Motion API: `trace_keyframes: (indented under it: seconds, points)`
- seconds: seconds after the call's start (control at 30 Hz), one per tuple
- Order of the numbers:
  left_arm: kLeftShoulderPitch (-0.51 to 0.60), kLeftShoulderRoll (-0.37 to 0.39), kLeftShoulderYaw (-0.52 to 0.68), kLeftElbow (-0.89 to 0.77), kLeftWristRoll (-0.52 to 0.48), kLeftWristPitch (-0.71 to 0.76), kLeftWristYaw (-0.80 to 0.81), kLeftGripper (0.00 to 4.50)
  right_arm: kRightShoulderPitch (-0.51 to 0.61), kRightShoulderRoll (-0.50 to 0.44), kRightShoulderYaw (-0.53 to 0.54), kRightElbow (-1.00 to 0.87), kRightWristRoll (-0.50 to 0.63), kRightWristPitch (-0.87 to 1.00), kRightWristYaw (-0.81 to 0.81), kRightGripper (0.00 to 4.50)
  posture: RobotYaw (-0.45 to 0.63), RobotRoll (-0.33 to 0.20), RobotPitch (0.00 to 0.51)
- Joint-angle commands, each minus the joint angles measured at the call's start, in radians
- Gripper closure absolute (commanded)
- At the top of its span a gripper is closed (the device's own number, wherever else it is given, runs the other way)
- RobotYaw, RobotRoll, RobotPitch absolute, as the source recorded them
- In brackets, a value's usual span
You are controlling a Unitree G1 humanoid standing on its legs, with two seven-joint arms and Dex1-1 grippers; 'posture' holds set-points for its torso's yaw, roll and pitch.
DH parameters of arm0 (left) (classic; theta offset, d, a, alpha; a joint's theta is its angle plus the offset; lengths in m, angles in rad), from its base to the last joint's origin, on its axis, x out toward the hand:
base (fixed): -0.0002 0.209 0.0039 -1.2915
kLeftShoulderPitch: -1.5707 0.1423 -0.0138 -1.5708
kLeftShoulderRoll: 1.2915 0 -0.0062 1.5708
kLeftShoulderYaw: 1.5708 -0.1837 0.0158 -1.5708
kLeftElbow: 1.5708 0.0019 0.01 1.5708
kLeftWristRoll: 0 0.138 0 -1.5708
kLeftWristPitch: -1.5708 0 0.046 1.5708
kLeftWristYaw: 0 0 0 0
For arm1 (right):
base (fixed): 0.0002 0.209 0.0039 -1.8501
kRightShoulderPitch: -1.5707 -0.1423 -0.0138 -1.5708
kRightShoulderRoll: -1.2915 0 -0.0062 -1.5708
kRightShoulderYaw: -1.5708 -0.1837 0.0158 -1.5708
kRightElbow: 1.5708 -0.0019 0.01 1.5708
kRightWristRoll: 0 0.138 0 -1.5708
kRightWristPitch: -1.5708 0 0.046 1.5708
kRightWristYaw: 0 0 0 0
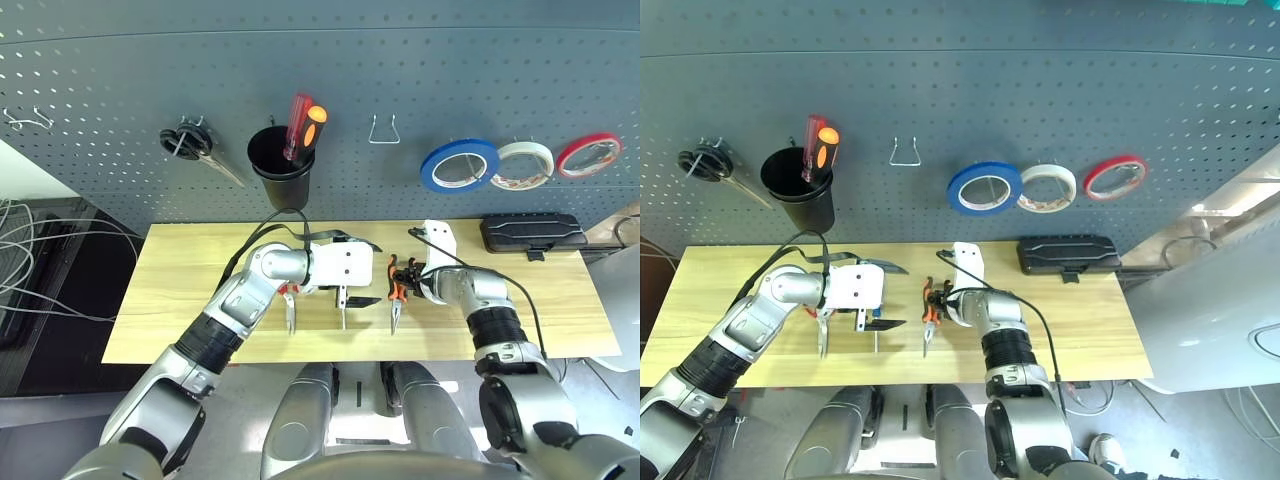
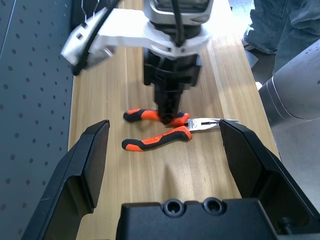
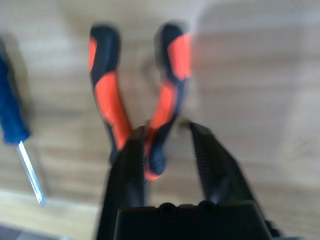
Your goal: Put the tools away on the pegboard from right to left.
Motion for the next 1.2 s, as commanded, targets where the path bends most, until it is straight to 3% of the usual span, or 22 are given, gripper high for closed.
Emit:
trace_keyframes:
  seconds: [0.03,0.07,0.23,0.43,0.67,0.7,0.83,1.03,1.2]
  points:
    - [0.015,-0.003,0.006,0.0,-0.011,-0.005,0.003,0.0,0.031,0.015,-0.027,-0.026,0.009,0.087,-0.037,3.95,0.04,0.0,0.256]
    - [0.015,-0.004,0.008,0.001,-0.012,-0.005,0.006,0.0,0.029,0.011,-0.027,-0.053,0.013,0.101,-0.034,4.2,0.04,0.0,0.256]
    - [0.037,-0.015,0.035,-0.009,-0.033,0.015,0.04,0.0,0.067,-0.047,0.026,-0.188,0.027,0.149,0.027,4.21,0.03,0.0,0.252]
    - [0.095,-0.025,0.096,-0.058,-0.062,0.062,0.109,0.0,0.14,-0.191,0.118,-0.331,0.075,0.194,0.18,4.21,0.02,0.0,0.251]
    - [0.14,-0.038,0.16,-0.106,-0.087,0.068,0.189,0.0,0.129,-0.338,0.163,-0.431,0.127,0.134,0.34,4.21,0.01,0.0,0.248]
    - [0.143,-0.039,0.165,-0.109,-0.088,0.066,0.196,0.0,0.128,-0.342,0.163,-0.431,0.129,0.122,0.351,4.21,0.01,0.0,0.249]
    - [0.174,-0.052,0.198,-0.13,-0.098,0.051,0.251,0.0,-0.055,-0.338,0.117,-0.372,0.164,0.138,0.387,4.21,0.0,0.0,0.247]
    - [0.212,-0.047,0.226,-0.141,-0.107,0.051,0.295,0.0,-0.03,-0.345,0.098,-0.46,0.168,0.134,0.355,4.21,-0.01,0.0,0.246]
    - [0.198,-0.049,0.216,-0.136,-0.104,0.057,0.293,0.0,0.011,-0.254,0.041,-0.422,0.151,0.209,0.23,4.21,0.01,0.0,0.252]
